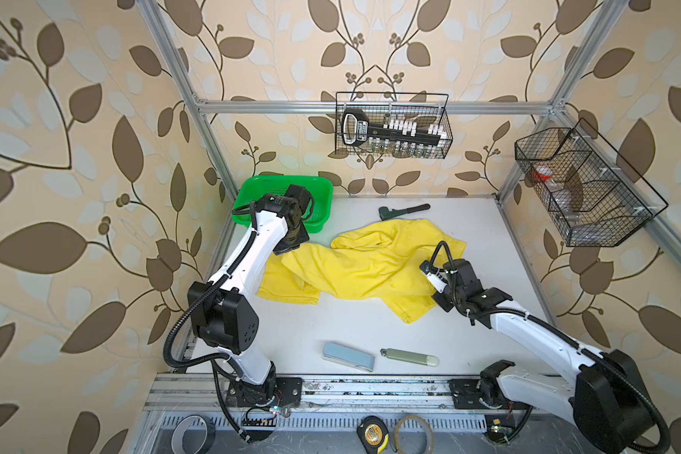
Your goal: Fold and stack the trousers
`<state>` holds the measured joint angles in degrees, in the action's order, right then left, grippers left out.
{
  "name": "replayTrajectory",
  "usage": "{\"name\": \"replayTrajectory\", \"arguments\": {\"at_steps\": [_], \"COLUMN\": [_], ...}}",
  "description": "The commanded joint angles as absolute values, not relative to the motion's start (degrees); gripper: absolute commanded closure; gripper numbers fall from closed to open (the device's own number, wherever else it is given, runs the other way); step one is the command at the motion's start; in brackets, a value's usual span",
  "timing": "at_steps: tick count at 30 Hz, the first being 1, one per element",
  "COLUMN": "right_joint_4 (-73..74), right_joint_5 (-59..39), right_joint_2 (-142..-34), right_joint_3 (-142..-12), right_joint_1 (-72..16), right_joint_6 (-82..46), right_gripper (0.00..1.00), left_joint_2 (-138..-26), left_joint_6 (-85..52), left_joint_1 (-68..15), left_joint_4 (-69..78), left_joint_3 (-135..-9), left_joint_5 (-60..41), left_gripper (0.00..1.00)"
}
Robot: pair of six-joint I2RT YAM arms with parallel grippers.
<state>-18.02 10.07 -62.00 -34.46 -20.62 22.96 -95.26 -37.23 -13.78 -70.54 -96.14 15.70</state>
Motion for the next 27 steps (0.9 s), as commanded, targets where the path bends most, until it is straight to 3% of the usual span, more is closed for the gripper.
{"name": "replayTrajectory", "arguments": {"at_steps": [1,8,17,27], "right_joint_4": [-20.2,-25.8,-27.6,-19.7], "right_joint_5": [3.8,-5.8,-16.7,-13.3], "right_joint_2": [-56.1,-50.0,-44.8,-38.0], "right_joint_3": [-37.5,-41.2,-55.3,-61.9], "right_joint_1": [-17.1,-14.1,-11.0,-10.9], "right_joint_6": [19.7,17.8,16.6,14.5], "right_gripper": [1.0,1.0,1.0,1.0], "left_joint_2": [-92.2,-92.0,-87.0,-81.2], "left_joint_6": [-35.4,-35.2,-36.1,-35.8], "left_joint_1": [-13.0,-12.7,-10.3,-6.7], "left_joint_4": [-73.1,-75.5,-79.6,-82.0], "left_joint_3": [-98.1,-101.7,-108.6,-112.1], "left_joint_5": [19.6,20.3,28.3,33.3], "left_gripper": [1.0,1.0,1.0,1.0]}}
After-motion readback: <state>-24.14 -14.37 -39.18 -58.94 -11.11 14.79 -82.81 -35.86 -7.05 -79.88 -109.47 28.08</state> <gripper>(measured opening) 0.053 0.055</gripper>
